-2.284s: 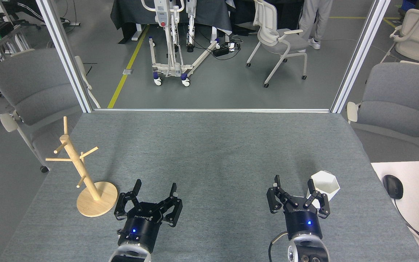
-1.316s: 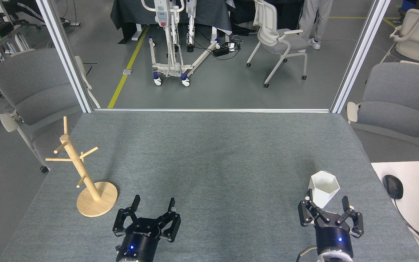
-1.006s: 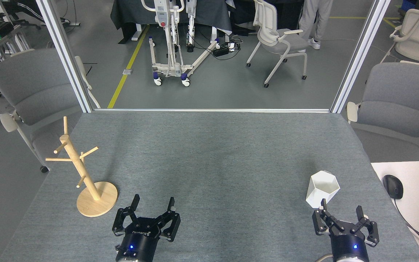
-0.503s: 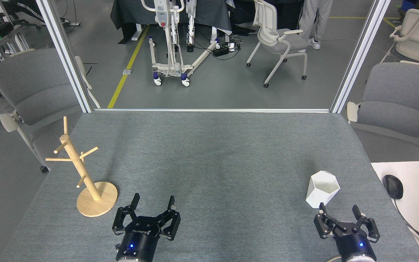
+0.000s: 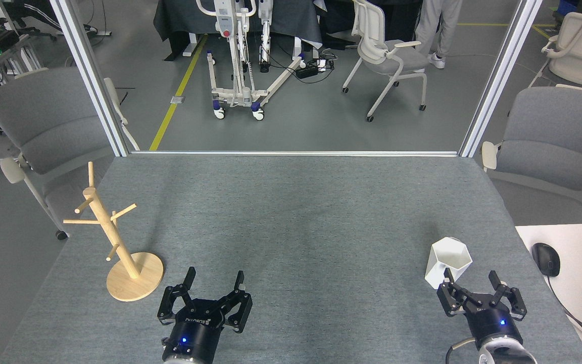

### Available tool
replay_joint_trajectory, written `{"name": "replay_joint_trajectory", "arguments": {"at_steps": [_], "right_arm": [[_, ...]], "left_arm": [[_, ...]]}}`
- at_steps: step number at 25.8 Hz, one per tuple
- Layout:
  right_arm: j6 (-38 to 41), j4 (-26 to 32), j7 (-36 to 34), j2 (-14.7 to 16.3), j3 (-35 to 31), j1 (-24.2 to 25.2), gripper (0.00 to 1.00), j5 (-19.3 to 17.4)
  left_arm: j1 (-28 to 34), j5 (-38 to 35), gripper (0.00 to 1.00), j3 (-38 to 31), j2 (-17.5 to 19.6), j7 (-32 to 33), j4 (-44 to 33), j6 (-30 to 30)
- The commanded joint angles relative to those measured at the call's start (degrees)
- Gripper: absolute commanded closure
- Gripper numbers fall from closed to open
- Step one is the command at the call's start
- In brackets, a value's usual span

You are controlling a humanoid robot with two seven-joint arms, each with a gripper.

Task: Hang cup on storage rack
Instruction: 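Move the right gripper toward the white hexagonal cup, then close the right gripper on the white cup's rim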

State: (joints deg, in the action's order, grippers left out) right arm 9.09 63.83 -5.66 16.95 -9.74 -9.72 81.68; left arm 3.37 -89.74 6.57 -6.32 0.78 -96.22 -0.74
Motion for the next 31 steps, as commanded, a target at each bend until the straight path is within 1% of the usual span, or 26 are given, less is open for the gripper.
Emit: {"name": "replay_joint_trajectory", "arguments": {"at_steps": [1, 5, 12, 19, 31], "right_arm": [[0.0, -2.4, 0.0, -0.2, 0.2, -1.7, 0.00, 0.1], [-0.1, -4.1, 0.0, -0.6, 0.3, -2.8, 0.00, 0.6], [-0.2, -4.5, 0.0, -1.0, 0.6, -2.9, 0.00, 0.6], [-0.4, -6.1, 0.1, -1.0, 1.8, -5.3, 0.00, 0.5], [-0.7, -7.8, 0.1, -1.0, 1.8, -6.8, 0.00, 0.1]], "left_arm": [[-0.4, 0.0, 0.00, 0.0, 0.0, 0.0, 0.1, -0.1], [-0.4, 0.0, 0.00, 0.1, 0.1, 0.0, 0.2, -0.1], [-0.3, 0.0, 0.00, 0.1, 0.2, 0.0, 0.3, -0.1], [-0.4, 0.0, 0.00, 0.1, 0.1, 0.0, 0.3, -0.1], [-0.8, 0.0, 0.00, 0.1, 0.0, 0.0, 0.9, -0.1]]}}
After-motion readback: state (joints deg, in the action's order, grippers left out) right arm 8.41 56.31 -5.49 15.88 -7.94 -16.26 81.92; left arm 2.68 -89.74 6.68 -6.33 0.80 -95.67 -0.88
